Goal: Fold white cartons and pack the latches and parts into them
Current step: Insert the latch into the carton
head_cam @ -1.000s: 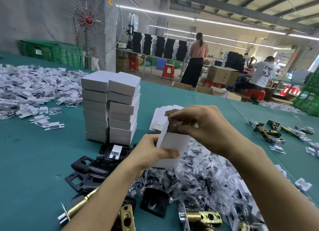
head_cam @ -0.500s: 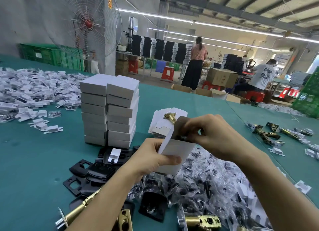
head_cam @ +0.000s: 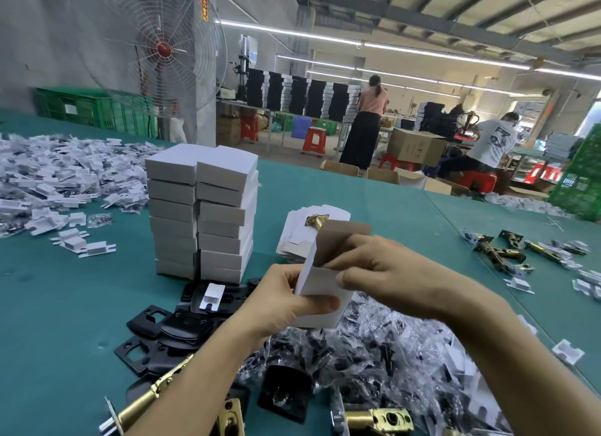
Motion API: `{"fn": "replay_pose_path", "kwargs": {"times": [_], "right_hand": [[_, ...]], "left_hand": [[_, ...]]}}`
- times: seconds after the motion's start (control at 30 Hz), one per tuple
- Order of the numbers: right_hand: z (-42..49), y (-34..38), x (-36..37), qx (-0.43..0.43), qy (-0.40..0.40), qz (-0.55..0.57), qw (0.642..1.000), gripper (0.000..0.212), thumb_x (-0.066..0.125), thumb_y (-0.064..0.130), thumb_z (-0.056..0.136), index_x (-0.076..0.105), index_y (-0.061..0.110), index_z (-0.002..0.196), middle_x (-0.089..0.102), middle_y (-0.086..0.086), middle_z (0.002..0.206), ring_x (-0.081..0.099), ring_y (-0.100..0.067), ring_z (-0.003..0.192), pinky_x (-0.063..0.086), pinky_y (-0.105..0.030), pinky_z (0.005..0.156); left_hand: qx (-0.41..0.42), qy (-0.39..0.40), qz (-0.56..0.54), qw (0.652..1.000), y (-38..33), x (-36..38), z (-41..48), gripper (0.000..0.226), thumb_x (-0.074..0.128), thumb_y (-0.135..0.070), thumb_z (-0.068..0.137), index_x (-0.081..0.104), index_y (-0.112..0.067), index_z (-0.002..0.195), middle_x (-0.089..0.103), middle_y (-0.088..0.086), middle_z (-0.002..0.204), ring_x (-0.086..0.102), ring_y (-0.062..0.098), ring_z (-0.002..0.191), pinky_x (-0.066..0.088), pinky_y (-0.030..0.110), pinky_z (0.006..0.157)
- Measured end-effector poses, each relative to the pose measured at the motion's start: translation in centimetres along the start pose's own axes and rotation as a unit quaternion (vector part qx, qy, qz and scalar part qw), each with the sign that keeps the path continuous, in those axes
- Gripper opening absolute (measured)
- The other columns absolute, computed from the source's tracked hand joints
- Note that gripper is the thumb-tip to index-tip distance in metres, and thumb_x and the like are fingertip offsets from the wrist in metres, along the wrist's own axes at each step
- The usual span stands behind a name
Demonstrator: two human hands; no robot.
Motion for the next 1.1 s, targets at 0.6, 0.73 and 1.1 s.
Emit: {"fn": "replay_pose_path", "kwargs": {"times": [0.6, 0.73, 1.1], "right_hand": [[-4.4, -6.6, 1.7, -0.019, -0.312, 0.374, 0.873, 0.023, 0.068, 0.018, 0.080, 0.074, 0.018, 0.102, 0.077, 0.003, 0.102, 0.072, -0.012, 0.098, 0.056, -0.022, 0.083], [-4.4, -7.0, 2.3, -0.007, -0.302, 0.349, 0.887, 0.020, 0.064, 0.006, 0.090, 0.074, 0.020, 0.101, 0.075, 0.005, 0.102, 0.070, -0.012, 0.099, 0.054, -0.022, 0.084], [-3.2, -5.5, 3.8, 0.016, -0.207, 0.222, 0.953, 0.019, 0.059, 0.018, 0.099, 0.065, 0.036, 0.102, 0.062, 0.008, 0.104, 0.060, -0.012, 0.099, 0.053, -0.029, 0.082]], "left_hand": [[0.068, 0.017, 0.174, 0.982, -0.7, 0.9, -0.2, 0.040, 0.082, -0.045, 0.075, 0.068, -0.041, 0.112, 0.076, -0.010, 0.100, 0.071, 0.007, 0.091, 0.060, 0.033, 0.081], [0.177, -0.099, 0.300, 0.932, -3.3, -0.9, -0.8, 0.059, 0.076, -0.067, 0.065, 0.054, -0.052, 0.118, 0.069, -0.025, 0.098, 0.067, 0.000, 0.088, 0.055, 0.024, 0.071], [0.179, -0.094, 0.062, 0.977, -2.9, -1.5, -0.9, 0.027, 0.088, -0.042, 0.063, 0.075, -0.030, 0.083, 0.076, 0.002, 0.090, 0.073, 0.020, 0.081, 0.062, 0.042, 0.072]]}}
Point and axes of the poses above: each hand's wrist, its own z-axis towards the middle knuckle, its own x-axis out of the palm, y = z × x, the point moved 10 cm from there along z, towards the middle knuckle
